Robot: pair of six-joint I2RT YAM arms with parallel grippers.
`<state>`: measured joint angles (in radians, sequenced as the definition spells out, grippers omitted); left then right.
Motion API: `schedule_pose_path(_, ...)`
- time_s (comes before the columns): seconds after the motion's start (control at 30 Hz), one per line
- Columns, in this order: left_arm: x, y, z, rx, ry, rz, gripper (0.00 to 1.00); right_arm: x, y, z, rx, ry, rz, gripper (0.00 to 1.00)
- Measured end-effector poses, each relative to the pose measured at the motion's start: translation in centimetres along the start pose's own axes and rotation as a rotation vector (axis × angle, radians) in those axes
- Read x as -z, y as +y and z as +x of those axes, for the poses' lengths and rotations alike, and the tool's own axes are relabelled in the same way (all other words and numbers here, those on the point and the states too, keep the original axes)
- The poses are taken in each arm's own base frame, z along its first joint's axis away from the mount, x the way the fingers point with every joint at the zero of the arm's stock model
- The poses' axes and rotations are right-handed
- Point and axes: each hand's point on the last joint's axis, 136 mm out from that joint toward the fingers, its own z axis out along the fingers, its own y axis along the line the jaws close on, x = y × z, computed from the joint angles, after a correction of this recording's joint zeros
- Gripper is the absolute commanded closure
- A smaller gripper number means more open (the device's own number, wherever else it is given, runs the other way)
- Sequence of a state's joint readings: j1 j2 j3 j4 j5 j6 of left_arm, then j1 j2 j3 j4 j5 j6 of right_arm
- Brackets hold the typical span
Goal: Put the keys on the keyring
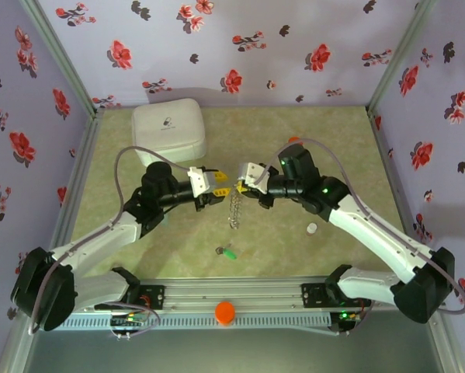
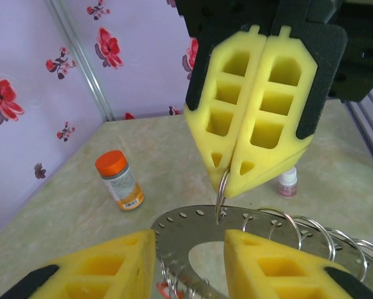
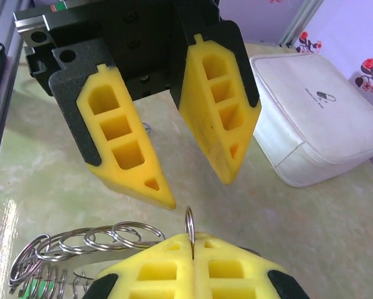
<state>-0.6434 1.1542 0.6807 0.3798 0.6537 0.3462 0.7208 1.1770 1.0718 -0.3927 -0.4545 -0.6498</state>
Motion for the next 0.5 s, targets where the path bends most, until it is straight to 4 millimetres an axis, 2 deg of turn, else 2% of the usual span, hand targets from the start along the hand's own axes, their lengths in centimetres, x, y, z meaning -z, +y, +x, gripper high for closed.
schedule_pose_path(0.5, -0.4, -1.0, 1.5, 0.030, 0.065, 0.071, 0.74, -1.7, 1.2, 0.9, 0.097, 0.168, -0.028, 1.00)
